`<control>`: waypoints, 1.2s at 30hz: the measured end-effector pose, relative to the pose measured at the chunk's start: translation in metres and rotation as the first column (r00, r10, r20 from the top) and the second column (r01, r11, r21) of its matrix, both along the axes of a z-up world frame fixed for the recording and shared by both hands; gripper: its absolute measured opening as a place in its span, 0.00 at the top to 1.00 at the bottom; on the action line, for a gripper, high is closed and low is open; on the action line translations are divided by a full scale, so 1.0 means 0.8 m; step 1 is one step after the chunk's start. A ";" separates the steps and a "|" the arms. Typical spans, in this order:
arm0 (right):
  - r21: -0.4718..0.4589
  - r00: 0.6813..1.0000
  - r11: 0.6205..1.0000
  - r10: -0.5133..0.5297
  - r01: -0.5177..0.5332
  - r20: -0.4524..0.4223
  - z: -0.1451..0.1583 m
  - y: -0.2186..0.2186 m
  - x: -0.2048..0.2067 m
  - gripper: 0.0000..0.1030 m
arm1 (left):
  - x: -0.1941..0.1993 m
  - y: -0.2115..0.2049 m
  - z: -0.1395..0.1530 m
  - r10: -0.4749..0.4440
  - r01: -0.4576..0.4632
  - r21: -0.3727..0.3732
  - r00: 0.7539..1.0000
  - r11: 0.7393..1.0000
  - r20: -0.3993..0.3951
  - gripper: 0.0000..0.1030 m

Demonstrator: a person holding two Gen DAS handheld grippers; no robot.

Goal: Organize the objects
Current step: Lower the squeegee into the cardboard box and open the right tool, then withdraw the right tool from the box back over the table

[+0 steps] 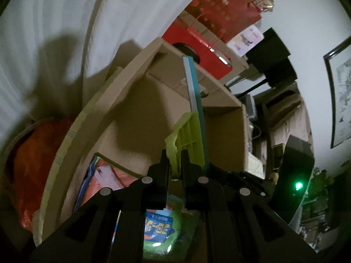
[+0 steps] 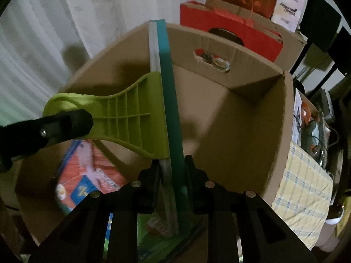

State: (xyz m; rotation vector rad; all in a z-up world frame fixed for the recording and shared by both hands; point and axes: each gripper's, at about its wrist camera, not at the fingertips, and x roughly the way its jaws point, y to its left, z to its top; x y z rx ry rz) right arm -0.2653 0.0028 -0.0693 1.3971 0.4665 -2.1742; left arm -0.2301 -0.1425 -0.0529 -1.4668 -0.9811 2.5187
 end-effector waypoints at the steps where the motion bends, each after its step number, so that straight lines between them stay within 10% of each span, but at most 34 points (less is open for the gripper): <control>1: 0.022 1.000 1.000 0.007 -0.007 -0.006 -0.003 -0.003 -0.001 0.80 | -0.002 -0.001 -0.004 0.001 -0.001 -0.001 1.000 1.000 0.005 0.91; 11: 0.158 0.999 0.987 0.034 -0.032 -0.007 -0.018 -0.018 -0.004 0.75 | -0.010 -0.003 -0.027 0.001 -0.001 0.004 0.998 1.000 0.070 0.87; 17: 0.142 0.999 0.989 0.041 -0.036 -0.034 -0.008 -0.013 0.001 0.67 | -0.007 -0.005 -0.023 -0.007 0.007 -0.010 0.998 1.000 0.068 0.68; 36: -0.097 0.992 0.994 -0.056 0.044 -0.117 0.082 0.063 0.072 0.45 | 0.044 0.021 0.051 -0.086 0.082 -0.187 0.996 0.979 -0.015 0.33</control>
